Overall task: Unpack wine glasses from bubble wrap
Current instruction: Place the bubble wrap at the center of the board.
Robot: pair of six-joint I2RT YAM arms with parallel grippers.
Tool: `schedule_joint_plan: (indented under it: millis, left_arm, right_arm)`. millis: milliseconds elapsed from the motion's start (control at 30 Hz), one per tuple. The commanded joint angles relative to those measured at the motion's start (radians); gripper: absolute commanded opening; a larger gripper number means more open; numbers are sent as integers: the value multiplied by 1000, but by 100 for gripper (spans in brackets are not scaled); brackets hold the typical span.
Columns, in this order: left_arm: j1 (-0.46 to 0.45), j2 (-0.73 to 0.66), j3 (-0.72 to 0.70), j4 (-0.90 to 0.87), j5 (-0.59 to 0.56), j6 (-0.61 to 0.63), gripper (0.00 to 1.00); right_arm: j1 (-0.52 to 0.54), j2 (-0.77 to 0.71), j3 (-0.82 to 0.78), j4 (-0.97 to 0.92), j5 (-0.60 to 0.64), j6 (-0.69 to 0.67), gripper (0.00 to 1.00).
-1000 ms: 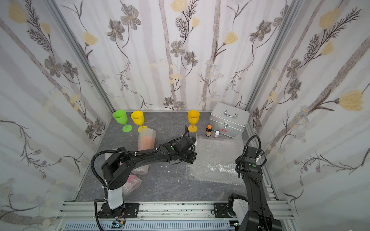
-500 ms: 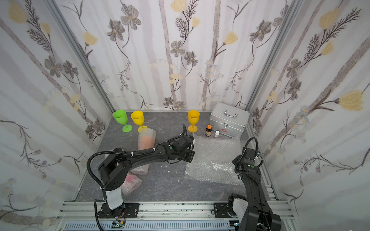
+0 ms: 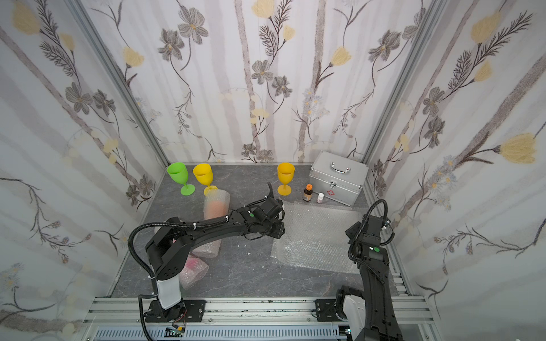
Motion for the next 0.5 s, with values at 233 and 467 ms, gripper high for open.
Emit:
schedule_joint_plan:
  millis: [233, 467]
  left_arm:
    - [46, -114, -13, -120, -70, 1, 53]
    - [116, -220, -60, -208, -93, 11, 57]
  right_arm:
    - [24, -68, 83, 9, -188, -34, 57]
    - [183, -64, 40, 145, -273, 16, 58]
